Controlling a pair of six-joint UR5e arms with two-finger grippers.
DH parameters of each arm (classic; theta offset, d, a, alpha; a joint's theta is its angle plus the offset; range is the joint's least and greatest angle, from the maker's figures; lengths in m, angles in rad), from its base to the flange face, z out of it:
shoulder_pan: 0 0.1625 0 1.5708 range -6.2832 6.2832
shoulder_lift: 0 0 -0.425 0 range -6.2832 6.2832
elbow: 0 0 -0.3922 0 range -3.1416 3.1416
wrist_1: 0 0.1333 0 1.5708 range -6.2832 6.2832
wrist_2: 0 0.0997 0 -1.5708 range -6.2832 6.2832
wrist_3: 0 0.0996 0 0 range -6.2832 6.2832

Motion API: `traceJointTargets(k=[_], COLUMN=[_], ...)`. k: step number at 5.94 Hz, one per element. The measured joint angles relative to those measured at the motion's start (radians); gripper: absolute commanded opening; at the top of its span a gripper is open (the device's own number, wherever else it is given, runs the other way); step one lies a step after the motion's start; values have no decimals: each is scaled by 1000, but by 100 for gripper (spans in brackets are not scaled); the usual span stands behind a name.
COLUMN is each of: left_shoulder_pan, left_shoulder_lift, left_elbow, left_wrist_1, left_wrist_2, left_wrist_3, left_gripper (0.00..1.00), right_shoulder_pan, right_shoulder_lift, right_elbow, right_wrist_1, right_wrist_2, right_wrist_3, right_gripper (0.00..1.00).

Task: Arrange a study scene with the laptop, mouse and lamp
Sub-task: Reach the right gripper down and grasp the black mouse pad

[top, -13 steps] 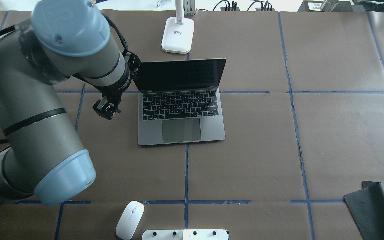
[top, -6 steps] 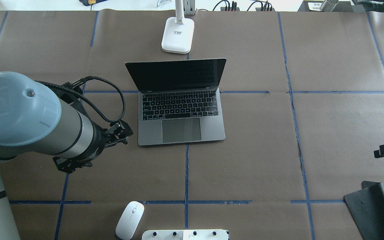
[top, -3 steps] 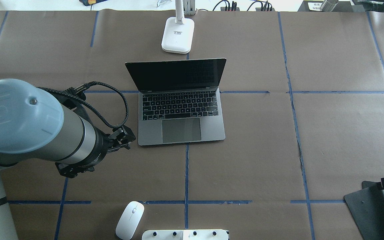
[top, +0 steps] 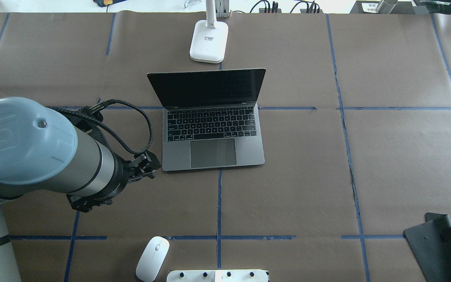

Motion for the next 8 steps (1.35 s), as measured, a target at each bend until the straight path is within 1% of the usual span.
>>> traceJointTargets(k=[6,7,8], left_shoulder_pan=[2,2,2], left_shoulder_lift=[2,3,3], left_elbow=[0,0,0], left_wrist_1=[0,0,-1], left_wrist_2=[0,0,1], left_wrist_3=[0,0,0], left_gripper=[100,100,100], right_shoulder_pan=[-85,-96,-105], right_shoulder_lift=[16,20,22], right_elbow=[-75,-84,-91], right_wrist_1=[0,0,0], right_wrist_2=[-4,-4,-5], right_wrist_3=[10,10,10], right_gripper=[100,99,76])
